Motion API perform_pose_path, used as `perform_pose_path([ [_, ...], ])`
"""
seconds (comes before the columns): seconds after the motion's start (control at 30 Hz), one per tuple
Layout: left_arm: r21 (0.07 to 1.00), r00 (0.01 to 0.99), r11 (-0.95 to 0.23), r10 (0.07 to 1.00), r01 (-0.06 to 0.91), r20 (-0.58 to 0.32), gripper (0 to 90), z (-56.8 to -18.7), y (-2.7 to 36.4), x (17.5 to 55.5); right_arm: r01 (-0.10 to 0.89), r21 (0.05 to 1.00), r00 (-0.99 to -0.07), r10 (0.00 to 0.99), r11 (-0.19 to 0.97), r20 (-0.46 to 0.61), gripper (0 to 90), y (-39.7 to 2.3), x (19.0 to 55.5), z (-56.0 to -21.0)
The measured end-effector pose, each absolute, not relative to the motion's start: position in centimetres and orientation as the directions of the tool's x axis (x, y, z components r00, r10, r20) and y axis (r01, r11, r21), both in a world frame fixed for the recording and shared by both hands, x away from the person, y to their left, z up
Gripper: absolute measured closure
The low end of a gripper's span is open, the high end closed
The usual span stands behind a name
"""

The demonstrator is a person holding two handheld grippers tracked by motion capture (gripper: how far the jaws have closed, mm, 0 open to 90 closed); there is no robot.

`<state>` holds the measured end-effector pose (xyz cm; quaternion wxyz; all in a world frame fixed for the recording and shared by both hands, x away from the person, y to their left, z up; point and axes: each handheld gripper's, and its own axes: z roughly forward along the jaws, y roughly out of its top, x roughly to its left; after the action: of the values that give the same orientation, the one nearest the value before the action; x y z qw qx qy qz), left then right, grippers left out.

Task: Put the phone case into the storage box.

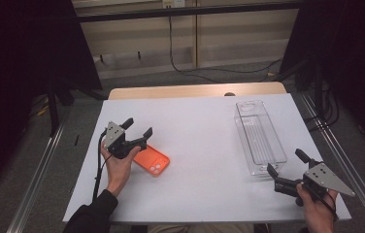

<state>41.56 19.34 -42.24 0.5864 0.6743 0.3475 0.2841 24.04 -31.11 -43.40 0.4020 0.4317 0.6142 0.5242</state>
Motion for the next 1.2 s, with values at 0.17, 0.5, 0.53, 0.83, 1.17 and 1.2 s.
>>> perform_pose_path([
  [0.17,0.988,0.608,-0.056,0.793,0.143,-0.043,28.9,-42.2,19.5,41.7,0.110,0.991,-0.313,0.949,0.079,-0.041,0.0,-31.1,24.0,-43.4],
  [0.5,0.985,0.655,-0.104,0.755,0.141,-0.014,59.7,-42.2,19.4,41.7,0.107,0.991,-0.309,0.950,0.079,-0.042,0.0,-31.2,24.0,-43.4],
  [0.53,0.984,0.664,-0.106,0.747,0.144,-0.017,62.3,-42.2,19.5,41.7,0.108,0.991,-0.309,0.950,0.079,-0.042,0.0,-31.2,23.9,-43.4],
  [0.83,0.980,0.698,-0.125,0.716,0.152,-0.017,84.2,-42.0,19.3,41.7,0.110,0.990,-0.313,0.949,0.082,-0.044,0.0,-31.2,23.9,-43.4],
  [1.17,0.956,0.709,-0.163,0.702,0.244,-0.061,90.0,-41.1,19.5,42.3,0.111,0.990,-0.307,0.951,0.082,-0.044,0.0,-31.2,23.9,-43.4],
  [1.2,0.953,0.708,-0.170,0.703,0.251,-0.061,90.0,-41.0,19.4,42.3,0.110,0.991,-0.307,0.951,0.082,-0.045,0.0,-31.2,23.9,-43.4],
])
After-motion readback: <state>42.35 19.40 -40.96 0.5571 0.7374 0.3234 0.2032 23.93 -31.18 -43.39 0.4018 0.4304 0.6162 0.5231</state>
